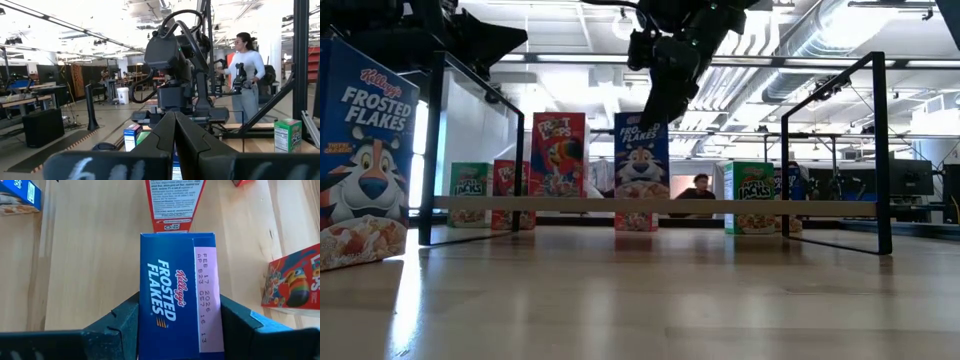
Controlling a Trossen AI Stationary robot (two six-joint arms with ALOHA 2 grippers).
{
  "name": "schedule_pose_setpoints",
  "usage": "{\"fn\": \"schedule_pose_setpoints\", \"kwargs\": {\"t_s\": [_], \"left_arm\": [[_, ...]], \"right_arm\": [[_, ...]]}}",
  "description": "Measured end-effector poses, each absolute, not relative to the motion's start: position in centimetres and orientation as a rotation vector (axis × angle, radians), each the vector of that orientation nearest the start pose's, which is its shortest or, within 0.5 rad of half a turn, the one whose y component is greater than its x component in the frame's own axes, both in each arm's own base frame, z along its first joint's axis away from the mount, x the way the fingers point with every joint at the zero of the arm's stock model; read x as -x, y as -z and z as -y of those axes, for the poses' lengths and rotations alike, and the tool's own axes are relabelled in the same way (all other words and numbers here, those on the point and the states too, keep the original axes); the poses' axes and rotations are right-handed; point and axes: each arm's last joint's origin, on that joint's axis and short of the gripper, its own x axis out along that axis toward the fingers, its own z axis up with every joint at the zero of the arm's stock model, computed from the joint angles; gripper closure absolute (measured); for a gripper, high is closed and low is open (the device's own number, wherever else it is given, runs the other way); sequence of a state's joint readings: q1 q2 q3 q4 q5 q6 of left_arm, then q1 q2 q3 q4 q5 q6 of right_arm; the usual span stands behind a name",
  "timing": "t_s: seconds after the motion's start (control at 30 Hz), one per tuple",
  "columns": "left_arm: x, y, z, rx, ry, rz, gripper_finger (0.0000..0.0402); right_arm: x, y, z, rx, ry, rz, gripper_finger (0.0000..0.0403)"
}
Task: Stack cereal on shelf
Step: Put the bottom blue cereal box on the shelf
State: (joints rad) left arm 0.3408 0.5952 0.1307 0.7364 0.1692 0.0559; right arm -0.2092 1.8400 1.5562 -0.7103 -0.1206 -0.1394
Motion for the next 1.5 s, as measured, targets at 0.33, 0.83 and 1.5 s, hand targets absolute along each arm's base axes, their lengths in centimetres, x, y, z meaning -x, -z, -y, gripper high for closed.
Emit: {"fn": "schedule_pose_setpoints", "kwargs": {"t_s": [0.33,0.83,1.5], "left_arm": [[-13.4,-22.1,-4.2,-0.125,-0.178,0.259,0.0401],[-13.4,-22.1,-4.2,-0.125,-0.178,0.259,0.0401],[-13.4,-22.1,-4.2,-0.125,-0.177,0.260,0.0401]], "right_arm": [[-38.7,-26.6,7.9,-0.007,0.024,-0.987,0.0211],[-38.6,-26.5,7.9,-0.024,0.034,-0.992,0.0177],[-38.3,-28.1,6.5,0.009,0.037,-0.945,0.0177]]}}
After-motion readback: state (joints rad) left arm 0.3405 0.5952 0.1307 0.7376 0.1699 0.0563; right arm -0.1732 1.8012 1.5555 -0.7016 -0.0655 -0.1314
